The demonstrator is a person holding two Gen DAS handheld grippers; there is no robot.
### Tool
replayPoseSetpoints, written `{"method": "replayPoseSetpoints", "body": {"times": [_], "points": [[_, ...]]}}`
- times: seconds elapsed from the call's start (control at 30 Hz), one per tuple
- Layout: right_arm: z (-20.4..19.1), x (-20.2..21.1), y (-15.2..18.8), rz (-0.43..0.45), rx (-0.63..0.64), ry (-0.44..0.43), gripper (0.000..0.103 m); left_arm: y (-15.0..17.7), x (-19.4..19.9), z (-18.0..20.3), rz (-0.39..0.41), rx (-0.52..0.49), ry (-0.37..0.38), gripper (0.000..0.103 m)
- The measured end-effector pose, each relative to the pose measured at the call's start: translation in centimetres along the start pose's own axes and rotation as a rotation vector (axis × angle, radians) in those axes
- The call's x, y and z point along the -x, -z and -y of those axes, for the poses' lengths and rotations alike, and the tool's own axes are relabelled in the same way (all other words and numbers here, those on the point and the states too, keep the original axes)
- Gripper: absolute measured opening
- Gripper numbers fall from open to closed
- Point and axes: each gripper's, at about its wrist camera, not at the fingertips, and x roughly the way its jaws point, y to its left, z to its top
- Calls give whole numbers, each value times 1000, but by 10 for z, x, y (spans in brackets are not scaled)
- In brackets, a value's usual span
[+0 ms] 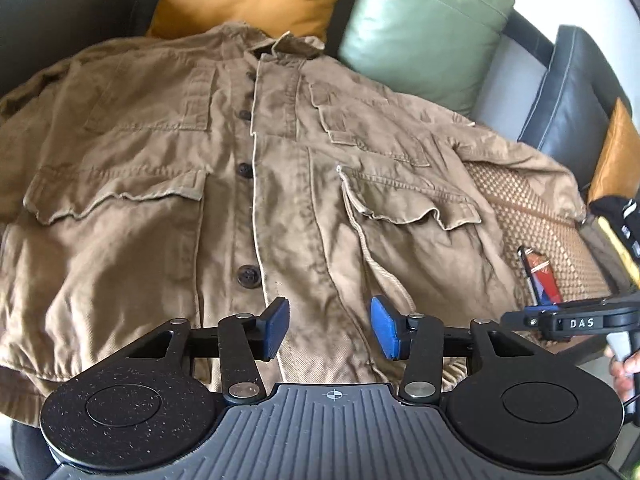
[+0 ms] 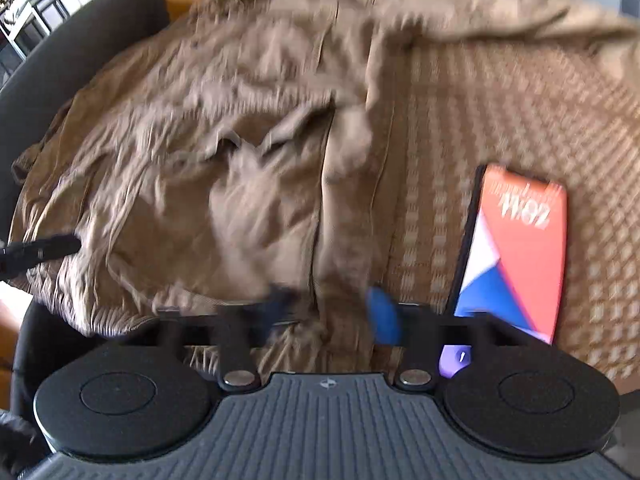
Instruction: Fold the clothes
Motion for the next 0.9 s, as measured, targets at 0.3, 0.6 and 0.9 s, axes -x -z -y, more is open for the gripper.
{"method": "replayPoseSetpoints", "body": {"times": [0.3, 0.6, 0.9], "points": [[4, 24, -6, 57, 55, -20, 50, -31, -3, 13, 22, -37, 6, 65], [175, 135, -56, 485, -480, 75, 77, -121, -72, 126, 164, -345, 25, 82], [343, 123, -55, 583, -992, -13, 78, -150, -212, 237, 120, -636, -54, 82]]}}
